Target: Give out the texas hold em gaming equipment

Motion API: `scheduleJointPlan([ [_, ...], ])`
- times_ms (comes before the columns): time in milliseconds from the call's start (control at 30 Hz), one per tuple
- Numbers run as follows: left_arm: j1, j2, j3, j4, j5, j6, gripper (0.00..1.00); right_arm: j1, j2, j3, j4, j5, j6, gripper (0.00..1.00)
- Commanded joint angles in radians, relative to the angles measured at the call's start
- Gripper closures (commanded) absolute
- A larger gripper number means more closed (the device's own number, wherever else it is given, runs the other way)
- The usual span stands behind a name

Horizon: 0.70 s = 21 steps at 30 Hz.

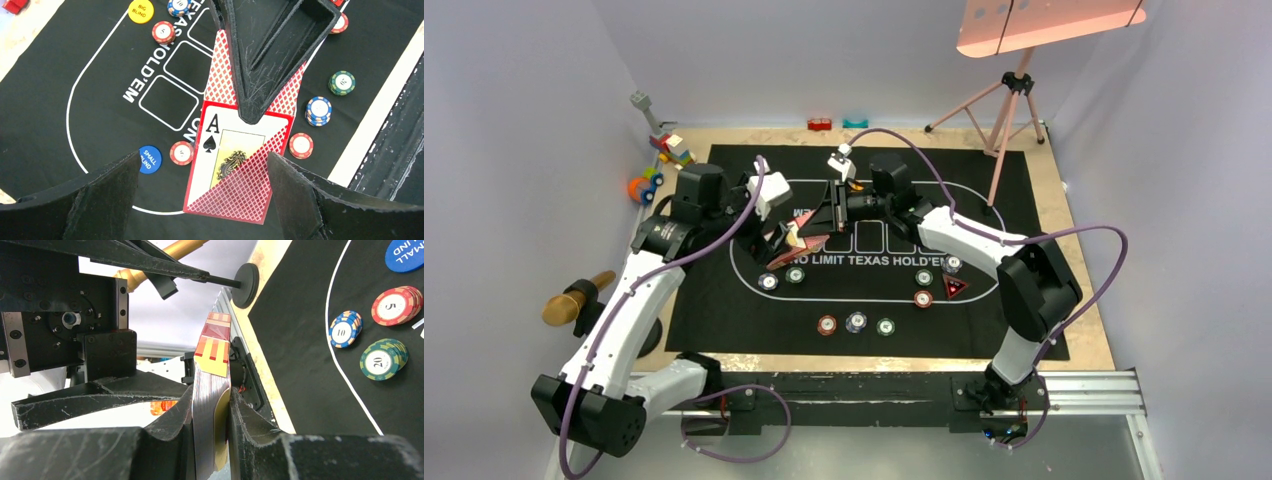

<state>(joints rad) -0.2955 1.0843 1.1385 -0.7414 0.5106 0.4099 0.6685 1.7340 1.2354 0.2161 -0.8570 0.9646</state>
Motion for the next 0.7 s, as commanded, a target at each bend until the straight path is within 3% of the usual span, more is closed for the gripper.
scheduleJointPlan([
  [0,0.023,-0.004,0.005,0.011,0.107,0.058,0.0,0.005,-0.058,-0.004,0.059,-0.031,0.006,1.0],
  [267,0.028,-0.007,0.003,-0.128,0.257,0.205,0.0,0.004,-0.054,-0.011,0.113,-0.029,0.04,1.0],
  [667,0.064,0.059,0.023,-0.136,0.357,0.311,0.0,-0.01,-0.087,-0.05,0.253,-0.021,0.145,1.0],
])
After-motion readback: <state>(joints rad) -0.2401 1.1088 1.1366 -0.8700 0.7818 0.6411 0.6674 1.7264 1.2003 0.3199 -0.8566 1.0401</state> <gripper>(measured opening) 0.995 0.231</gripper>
